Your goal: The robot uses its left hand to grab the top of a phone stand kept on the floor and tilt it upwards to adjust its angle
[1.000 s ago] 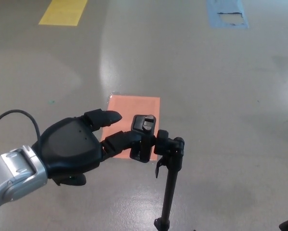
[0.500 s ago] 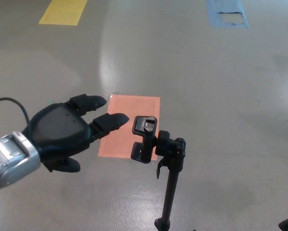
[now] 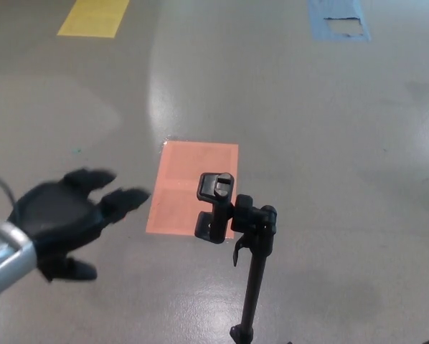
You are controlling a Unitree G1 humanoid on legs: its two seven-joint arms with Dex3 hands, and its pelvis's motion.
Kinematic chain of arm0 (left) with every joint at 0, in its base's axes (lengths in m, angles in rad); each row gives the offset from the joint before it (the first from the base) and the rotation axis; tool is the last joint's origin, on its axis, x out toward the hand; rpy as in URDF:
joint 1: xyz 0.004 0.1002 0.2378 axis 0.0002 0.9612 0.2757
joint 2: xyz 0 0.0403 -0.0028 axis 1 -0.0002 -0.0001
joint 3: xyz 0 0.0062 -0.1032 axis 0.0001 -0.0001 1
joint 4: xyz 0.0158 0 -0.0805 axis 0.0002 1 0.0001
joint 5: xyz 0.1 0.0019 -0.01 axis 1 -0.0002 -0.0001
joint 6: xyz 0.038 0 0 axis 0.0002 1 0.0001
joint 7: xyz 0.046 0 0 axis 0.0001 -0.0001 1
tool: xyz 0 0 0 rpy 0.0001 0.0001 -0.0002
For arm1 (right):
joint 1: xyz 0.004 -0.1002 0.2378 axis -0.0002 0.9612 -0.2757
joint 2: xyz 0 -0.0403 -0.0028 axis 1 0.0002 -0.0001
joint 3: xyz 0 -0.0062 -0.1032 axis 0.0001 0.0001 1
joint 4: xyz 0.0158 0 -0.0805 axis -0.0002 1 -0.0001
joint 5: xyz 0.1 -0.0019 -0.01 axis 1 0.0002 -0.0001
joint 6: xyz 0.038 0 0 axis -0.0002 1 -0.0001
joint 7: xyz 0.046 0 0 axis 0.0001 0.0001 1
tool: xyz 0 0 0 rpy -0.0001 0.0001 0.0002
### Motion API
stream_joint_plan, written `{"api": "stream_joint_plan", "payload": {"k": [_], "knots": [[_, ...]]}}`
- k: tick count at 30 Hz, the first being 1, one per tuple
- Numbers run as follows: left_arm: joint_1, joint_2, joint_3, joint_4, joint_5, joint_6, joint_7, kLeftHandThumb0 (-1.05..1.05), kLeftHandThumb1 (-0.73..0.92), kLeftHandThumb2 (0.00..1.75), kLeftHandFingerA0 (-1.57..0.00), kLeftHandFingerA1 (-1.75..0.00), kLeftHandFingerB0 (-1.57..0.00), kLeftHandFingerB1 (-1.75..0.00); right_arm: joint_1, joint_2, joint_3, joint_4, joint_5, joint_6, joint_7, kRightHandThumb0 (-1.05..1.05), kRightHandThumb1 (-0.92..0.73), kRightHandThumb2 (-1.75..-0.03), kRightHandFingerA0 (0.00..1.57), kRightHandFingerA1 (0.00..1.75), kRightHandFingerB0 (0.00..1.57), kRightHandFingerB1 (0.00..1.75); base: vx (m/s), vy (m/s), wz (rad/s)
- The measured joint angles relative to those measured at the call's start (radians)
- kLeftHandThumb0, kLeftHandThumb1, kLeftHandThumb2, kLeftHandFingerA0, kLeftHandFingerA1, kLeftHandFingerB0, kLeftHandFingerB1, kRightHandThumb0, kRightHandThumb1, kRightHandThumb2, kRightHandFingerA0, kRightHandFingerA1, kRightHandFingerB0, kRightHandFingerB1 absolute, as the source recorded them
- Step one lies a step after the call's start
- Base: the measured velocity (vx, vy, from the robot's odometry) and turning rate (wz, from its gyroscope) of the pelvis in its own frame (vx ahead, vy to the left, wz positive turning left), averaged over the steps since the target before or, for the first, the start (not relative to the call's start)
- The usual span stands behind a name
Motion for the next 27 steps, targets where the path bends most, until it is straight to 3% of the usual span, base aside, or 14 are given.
{"api": "stream_joint_plan", "payload": {"k": [16,27], "knots": [[0.110,-0.152,0.156,0.509,-0.189,0.022,0.064,-0.88,0.79,1.13,0.00,-0.12,0.00,-0.12,0.028,0.024,-0.025,-0.001,0.006,0.000,-0.008,-0.56,-0.74,-0.63,0.19,0.37,0.22,0.31,0.00,0.000,0.00],[0.178,-0.188,0.248,0.660,-0.301,0.049,0.134,-0.87,0.80,1.09,-0.07,-0.16,-0.07,-0.14,0.042,0.027,-0.036,-0.002,0.005,-0.001,-0.020,-0.56,-0.75,-0.63,0.20,0.37,0.21,0.31,0.00,0.000,0.00]]}}
